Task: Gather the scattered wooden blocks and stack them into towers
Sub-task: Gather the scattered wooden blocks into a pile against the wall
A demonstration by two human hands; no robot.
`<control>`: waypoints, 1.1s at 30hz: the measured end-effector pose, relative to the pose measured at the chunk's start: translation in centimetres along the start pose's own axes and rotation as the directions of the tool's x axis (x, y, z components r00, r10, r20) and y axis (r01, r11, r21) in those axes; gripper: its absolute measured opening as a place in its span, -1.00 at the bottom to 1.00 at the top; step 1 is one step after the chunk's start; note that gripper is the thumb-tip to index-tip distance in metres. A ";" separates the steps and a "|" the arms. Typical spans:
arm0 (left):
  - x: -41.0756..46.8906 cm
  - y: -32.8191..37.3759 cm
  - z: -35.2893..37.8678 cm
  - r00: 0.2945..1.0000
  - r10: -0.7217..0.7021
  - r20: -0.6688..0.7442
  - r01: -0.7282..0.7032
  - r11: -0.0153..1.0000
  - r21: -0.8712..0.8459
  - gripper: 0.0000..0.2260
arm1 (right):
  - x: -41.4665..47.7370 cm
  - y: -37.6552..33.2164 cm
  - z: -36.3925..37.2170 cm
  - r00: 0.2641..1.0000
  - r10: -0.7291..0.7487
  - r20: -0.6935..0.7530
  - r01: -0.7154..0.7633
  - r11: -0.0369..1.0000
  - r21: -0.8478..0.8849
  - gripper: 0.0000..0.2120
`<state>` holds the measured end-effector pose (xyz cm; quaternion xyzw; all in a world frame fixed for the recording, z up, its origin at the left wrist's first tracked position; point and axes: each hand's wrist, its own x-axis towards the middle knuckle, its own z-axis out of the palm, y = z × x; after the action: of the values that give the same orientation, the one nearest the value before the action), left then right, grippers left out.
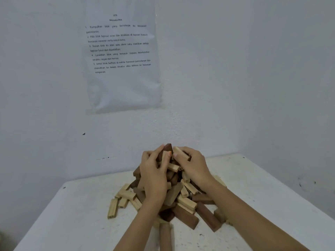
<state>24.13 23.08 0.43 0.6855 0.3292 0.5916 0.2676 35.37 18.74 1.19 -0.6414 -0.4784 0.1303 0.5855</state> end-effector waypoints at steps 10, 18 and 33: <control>1.1 1.0 -0.4 0.982 -0.186 0.034 0.187 0.982 -0.037 -0.68 | -0.3 -1.2 0.2 0.989 0.142 0.030 -0.145 0.979 0.145 -0.64; 2.3 -1.9 -9.8 0.960 -0.265 0.089 0.262 0.964 0.042 -0.57 | -6.9 -2.2 -3.1 0.966 -0.117 0.233 0.156 0.975 -0.158 -0.32; -0.8 -5.3 -10.9 0.760 -0.437 0.481 0.355 0.899 0.255 -0.06 | -15.9 -0.9 2.7 0.966 -0.056 0.251 0.234 0.599 -0.766 -0.21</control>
<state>12.56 25.60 -2.35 0.7534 0.4237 0.2842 0.4149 24.93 8.14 -4.99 -0.7755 -0.5937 -0.0778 0.2000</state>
